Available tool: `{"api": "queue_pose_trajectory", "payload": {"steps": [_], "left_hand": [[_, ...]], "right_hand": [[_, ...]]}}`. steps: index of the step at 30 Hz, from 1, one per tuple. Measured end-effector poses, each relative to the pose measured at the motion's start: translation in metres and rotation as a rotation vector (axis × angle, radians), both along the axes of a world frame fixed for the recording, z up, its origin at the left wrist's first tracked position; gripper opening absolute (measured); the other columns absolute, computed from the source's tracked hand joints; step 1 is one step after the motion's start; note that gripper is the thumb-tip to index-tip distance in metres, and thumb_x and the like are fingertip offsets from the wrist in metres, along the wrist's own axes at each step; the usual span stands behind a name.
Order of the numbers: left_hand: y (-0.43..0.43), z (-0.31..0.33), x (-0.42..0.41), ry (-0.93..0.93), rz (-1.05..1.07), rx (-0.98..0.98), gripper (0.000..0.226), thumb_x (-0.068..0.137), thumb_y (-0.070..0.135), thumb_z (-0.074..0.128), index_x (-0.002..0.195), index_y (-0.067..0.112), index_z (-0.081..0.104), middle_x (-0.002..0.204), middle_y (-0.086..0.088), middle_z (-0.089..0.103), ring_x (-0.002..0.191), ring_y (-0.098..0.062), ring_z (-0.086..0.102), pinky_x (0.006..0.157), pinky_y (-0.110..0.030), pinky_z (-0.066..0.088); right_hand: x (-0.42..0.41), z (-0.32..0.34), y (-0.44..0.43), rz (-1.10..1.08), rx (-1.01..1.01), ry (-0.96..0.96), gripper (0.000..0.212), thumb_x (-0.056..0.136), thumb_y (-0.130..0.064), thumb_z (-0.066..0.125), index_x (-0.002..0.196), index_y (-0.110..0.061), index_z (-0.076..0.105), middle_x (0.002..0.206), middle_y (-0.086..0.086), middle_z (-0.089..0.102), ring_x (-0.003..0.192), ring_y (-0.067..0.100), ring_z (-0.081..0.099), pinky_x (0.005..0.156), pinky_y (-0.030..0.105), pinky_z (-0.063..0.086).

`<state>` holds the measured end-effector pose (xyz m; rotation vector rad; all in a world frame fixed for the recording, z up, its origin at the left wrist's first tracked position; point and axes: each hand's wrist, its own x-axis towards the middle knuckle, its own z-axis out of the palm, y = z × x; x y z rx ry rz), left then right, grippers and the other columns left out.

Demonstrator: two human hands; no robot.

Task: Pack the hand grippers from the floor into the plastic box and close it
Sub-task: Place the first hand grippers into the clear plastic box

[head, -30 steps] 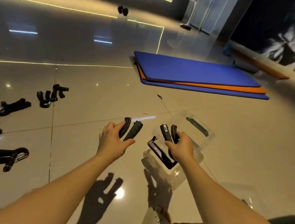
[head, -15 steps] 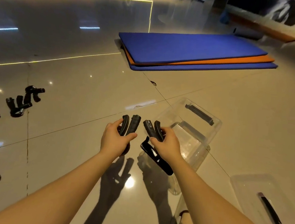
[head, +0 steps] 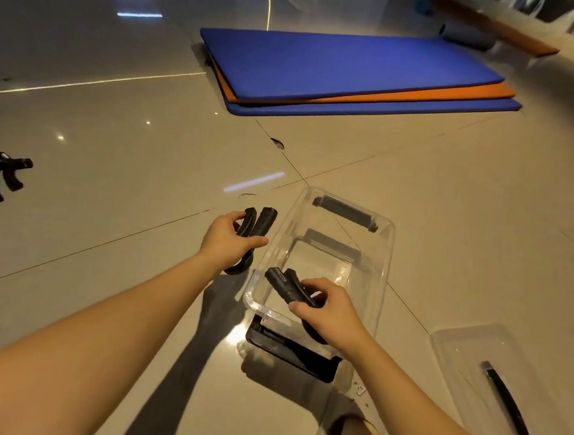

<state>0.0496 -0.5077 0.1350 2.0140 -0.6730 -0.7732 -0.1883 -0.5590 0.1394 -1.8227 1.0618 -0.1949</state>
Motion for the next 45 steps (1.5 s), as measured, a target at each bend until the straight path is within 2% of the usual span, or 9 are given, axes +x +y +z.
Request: {"api": "queue_pose_trajectory", "payload": {"steps": [5, 8, 15, 21, 25, 29, 34, 39, 45], "left_hand": [[-0.012, -0.009, -0.014, -0.045, -0.059, 0.017, 0.091, 0.072, 0.042, 0.088, 0.149, 0.022, 0.045, 0.122, -0.008, 0.06, 0.104, -0.027, 0.063, 0.09, -0.047, 0.057], [-0.015, -0.01, -0.018, -0.164, -0.083, 0.033, 0.095, 0.067, 0.051, 0.088, 0.148, 0.024, 0.045, 0.121, -0.005, 0.058, 0.105, -0.024, 0.06, 0.09, -0.044, 0.056], [-0.012, -0.013, -0.036, -0.339, -0.142, 0.085, 0.098, 0.065, 0.054, 0.088, 0.148, 0.026, 0.044, 0.118, -0.001, 0.053, 0.105, -0.02, 0.056, 0.093, -0.041, 0.052], [0.021, -0.012, -0.018, -0.173, -0.042, 0.064, 0.085, 0.069, 0.03, 0.086, 0.146, 0.025, 0.049, 0.114, -0.001, 0.064, 0.097, -0.021, 0.063, 0.081, -0.033, 0.053], [0.05, -0.006, -0.009, 0.006, 0.029, -0.016, 0.081, 0.073, 0.023, 0.086, 0.146, 0.023, 0.05, 0.102, -0.002, 0.067, 0.087, -0.016, 0.067, 0.067, -0.023, 0.05], [0.081, 0.0, -0.001, 0.089, 0.106, -0.081, 0.077, 0.076, 0.024, 0.087, 0.144, 0.025, 0.051, 0.098, -0.004, 0.068, 0.085, -0.014, 0.067, 0.066, -0.019, 0.047], [0.137, -0.001, 0.012, 0.113, 0.257, -0.064, 0.082, 0.071, 0.031, 0.09, 0.144, 0.028, 0.052, 0.1, -0.005, 0.066, 0.089, -0.019, 0.067, 0.071, -0.027, 0.05], [0.187, 0.004, 0.012, 0.138, 0.356, -0.055, 0.082, 0.07, 0.031, 0.091, 0.143, 0.031, 0.052, 0.103, -0.006, 0.064, 0.093, -0.021, 0.066, 0.079, -0.032, 0.054], [0.22, 0.002, 0.019, 0.207, 0.398, -0.063, 0.085, 0.064, 0.037, 0.093, 0.139, 0.035, 0.055, 0.118, -0.006, 0.065, 0.112, -0.021, 0.061, 0.101, -0.047, 0.051]], "right_hand": [[-0.006, -0.004, -0.021, -0.008, -0.095, 0.107, 0.058, 0.078, -0.035, 0.08, 0.131, -0.021, 0.06, 0.116, -0.004, 0.06, 0.099, 0.014, 0.061, 0.087, 0.031, 0.053], [-0.001, -0.014, -0.03, 0.044, -0.144, 0.211, 0.07, 0.077, -0.032, 0.081, 0.14, -0.016, 0.054, 0.125, -0.001, 0.057, 0.107, 0.017, 0.058, 0.092, 0.031, 0.049], [0.002, -0.029, -0.034, 0.079, 0.001, 0.22, 0.075, 0.073, -0.023, 0.087, 0.14, -0.015, 0.054, 0.124, 0.003, 0.06, 0.11, 0.021, 0.061, 0.1, 0.04, 0.051], [0.035, -0.022, -0.025, 0.179, 0.043, 0.153, 0.074, 0.07, -0.018, 0.089, 0.136, -0.018, 0.056, 0.118, 0.003, 0.064, 0.104, 0.02, 0.064, 0.094, 0.037, 0.054], [0.055, -0.021, -0.016, 0.236, 0.062, 0.129, 0.074, 0.072, -0.02, 0.088, 0.138, -0.019, 0.054, 0.119, 0.003, 0.064, 0.105, 0.02, 0.064, 0.093, 0.035, 0.053], [0.072, -0.031, 0.005, 0.297, 0.097, 0.112, 0.078, 0.074, -0.021, 0.087, 0.142, -0.019, 0.051, 0.124, 0.002, 0.062, 0.107, 0.017, 0.062, 0.093, 0.031, 0.05], [0.107, -0.041, 0.03, 0.417, 0.063, 0.122, 0.081, 0.07, -0.022, 0.089, 0.142, -0.017, 0.053, 0.123, 0.003, 0.064, 0.108, 0.02, 0.063, 0.099, 0.037, 0.051], [0.142, -0.058, 0.05, 0.599, -0.098, 0.28, 0.076, 0.069, -0.023, 0.089, 0.137, -0.017, 0.055, 0.124, 0.003, 0.062, 0.107, 0.024, 0.062, 0.094, 0.036, 0.05], [0.16, -0.086, 0.066, 0.825, -0.17, 0.467, 0.069, 0.066, -0.019, 0.089, 0.127, -0.016, 0.056, 0.119, 0.006, 0.063, 0.099, 0.026, 0.062, 0.087, 0.04, 0.054]]}}
